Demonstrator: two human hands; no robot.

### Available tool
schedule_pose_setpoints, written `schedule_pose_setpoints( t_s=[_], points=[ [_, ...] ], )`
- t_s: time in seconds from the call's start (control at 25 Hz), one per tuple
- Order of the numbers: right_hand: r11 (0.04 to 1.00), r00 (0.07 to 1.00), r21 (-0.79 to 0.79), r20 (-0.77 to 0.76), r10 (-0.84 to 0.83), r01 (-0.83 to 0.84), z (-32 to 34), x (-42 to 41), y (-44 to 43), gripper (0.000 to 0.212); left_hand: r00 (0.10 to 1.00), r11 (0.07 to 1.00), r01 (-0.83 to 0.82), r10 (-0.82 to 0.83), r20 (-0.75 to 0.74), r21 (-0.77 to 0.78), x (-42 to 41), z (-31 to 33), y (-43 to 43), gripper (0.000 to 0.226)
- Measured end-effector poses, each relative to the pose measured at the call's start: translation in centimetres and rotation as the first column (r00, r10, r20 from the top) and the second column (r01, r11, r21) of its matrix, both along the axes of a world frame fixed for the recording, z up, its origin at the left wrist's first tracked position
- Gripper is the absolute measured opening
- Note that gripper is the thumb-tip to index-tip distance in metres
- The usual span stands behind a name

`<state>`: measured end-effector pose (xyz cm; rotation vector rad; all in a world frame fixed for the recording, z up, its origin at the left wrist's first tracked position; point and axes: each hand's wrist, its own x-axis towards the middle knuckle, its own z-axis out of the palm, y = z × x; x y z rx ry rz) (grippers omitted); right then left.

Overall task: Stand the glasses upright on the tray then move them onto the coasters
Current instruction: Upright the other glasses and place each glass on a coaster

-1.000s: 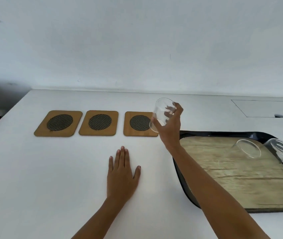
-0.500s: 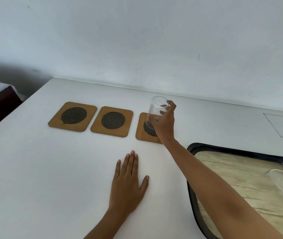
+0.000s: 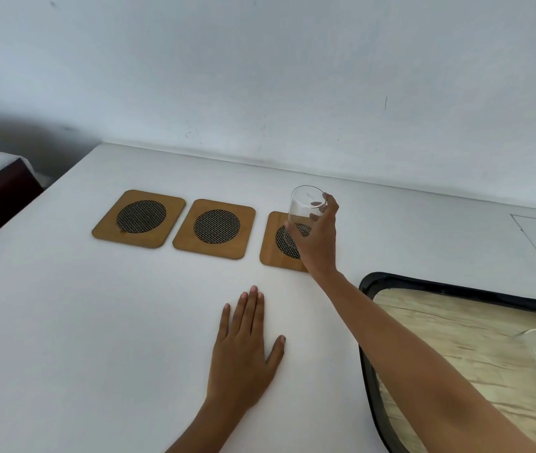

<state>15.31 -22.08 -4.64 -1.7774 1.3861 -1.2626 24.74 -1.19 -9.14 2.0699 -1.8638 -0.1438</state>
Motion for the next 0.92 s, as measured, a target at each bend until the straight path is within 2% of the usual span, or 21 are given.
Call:
schedule_pose_setpoints(
  t_s=[0.28, 0.4, 0.64, 0.8, 0.92],
  points=[
    [0.999, 1.000, 0.037, -0.008, -0.016, 0.016, 0.2, 0.1, 0.6, 0.095, 1.000, 1.000, 0.000, 0.000, 0.017, 0.017, 0.1, 0.0, -0.1, 0.074],
    [0.998, 0.998, 0.006, 0.040, -0.056, 0.056, 1.4, -0.3, 1.9, 0.097, 1.000, 1.000, 0.000, 0.000, 0.008, 0.015, 0.1, 0.2, 0.0, 0.074],
    [0.961, 0.971, -0.192, 0.167, -0.169, 0.201, 4.5, -5.0, 8.5, 0.064, 1.000, 1.000, 0.008, -0.008, 0.007, 0.002, 0.2, 0.1, 0.0, 0.075],
    [0.914, 0.952, -0.278, 0.168, -0.255, 0.294, 5.7, -10.8, 14.2, 0.049, 1.000, 1.000, 0.020, -0.020, -0.004, -0.015, 0.2, 0.3, 0.2, 0.075],
    [0.840, 0.912, -0.359, 0.111, -0.394, 0.407, 5.7, -14.9, 17.7, 0.044, 1.000, 0.999, 0.017, -0.018, -0.010, -0.035, 0.2, 0.6, 0.2, 0.078]
  ],
)
